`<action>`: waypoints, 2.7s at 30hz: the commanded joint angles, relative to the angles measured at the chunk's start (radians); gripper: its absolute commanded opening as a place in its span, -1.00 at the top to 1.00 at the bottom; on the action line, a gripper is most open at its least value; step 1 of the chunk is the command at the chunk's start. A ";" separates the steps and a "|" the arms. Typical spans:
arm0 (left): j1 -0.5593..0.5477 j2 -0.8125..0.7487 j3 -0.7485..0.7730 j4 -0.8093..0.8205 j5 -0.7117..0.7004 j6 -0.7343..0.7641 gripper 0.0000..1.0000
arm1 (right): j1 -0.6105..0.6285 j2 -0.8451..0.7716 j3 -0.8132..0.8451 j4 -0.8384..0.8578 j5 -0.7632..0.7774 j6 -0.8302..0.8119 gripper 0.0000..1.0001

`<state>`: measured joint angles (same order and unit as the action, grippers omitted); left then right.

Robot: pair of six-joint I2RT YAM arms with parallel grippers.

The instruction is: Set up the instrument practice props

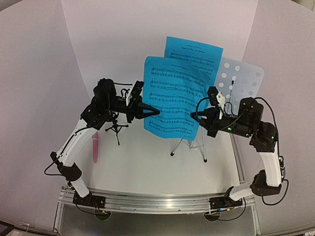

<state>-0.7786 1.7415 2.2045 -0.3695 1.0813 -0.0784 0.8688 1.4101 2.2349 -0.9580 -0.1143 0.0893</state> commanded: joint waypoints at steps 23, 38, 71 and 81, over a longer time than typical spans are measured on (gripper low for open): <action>-0.174 0.260 0.428 0.062 -0.392 0.215 1.00 | -0.005 -0.285 -0.183 0.022 0.741 0.170 0.05; -0.194 0.266 0.390 0.029 -0.386 0.494 1.00 | -0.006 -0.255 -0.289 0.203 0.886 0.041 -0.04; -0.202 0.209 0.332 -0.130 -0.490 0.572 1.00 | -0.005 -0.249 -0.324 0.217 1.070 -0.014 0.48; -0.202 0.225 0.328 -0.099 -0.502 0.603 1.00 | -0.005 -0.307 -0.391 0.217 1.027 0.008 1.00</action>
<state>-0.9771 2.0113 2.5244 -0.5068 0.5913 0.4993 0.8680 1.1180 1.8604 -0.7634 0.9236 0.0873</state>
